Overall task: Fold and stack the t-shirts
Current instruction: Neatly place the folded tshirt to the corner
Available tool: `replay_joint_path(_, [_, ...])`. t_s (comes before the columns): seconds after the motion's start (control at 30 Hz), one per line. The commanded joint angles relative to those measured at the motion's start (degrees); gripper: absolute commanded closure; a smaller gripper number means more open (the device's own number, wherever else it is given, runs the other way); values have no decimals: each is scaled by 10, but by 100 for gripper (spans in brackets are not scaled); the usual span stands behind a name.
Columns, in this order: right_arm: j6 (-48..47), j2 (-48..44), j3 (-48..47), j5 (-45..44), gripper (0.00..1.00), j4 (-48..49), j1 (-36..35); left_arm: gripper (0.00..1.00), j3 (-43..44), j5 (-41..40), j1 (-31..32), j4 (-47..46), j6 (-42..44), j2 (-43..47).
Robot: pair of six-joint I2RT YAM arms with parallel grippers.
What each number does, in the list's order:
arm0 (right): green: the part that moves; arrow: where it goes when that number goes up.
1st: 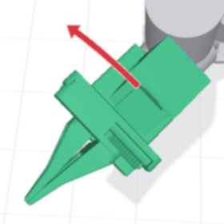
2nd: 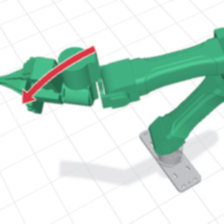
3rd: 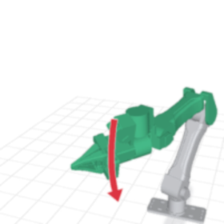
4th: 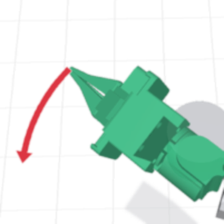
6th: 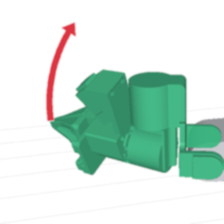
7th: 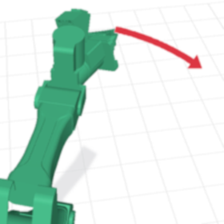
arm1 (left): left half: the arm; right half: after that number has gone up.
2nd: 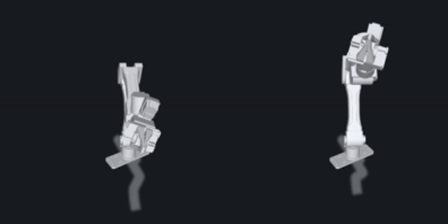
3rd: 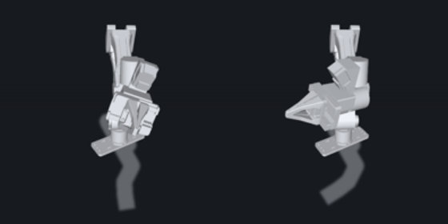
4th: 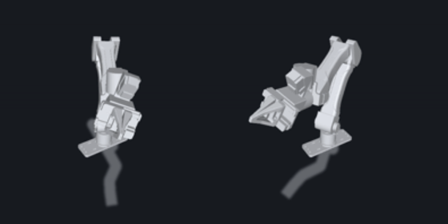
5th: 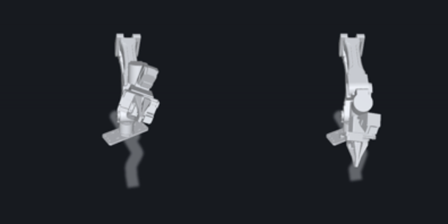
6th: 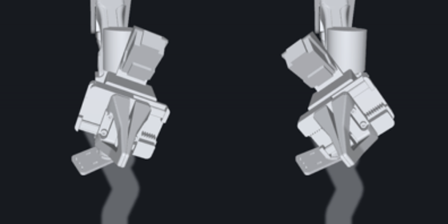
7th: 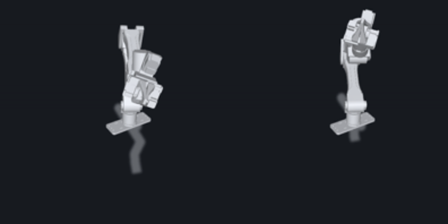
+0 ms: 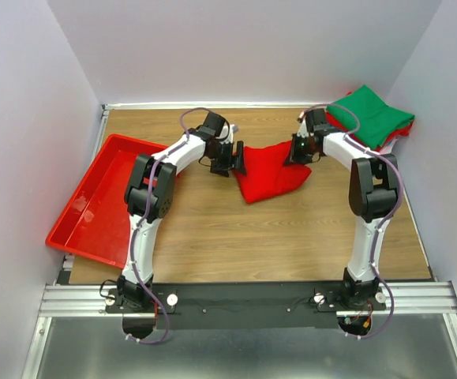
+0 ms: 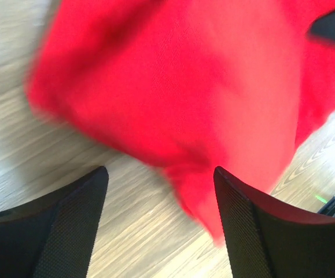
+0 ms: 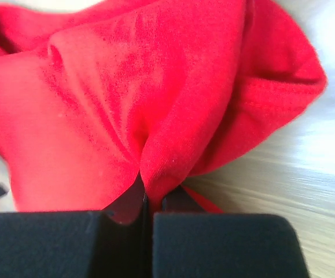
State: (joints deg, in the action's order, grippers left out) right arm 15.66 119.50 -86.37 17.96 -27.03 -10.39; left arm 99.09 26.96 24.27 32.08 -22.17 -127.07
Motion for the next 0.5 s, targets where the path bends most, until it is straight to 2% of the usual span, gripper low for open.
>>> replay_joint_path(0.0, [22,-33,-65,-131,99,-39,2,18,-8,-9,-18,15,11,39])
replay_joint_path(0.13, [20,-23,-154,-196,99,-65,5,18,-54,-6,-30,-1,11,54])
replay_joint_path(0.47, [6,71,-352,-270,99,-104,35,18,-136,1,-35,-41,5,85])
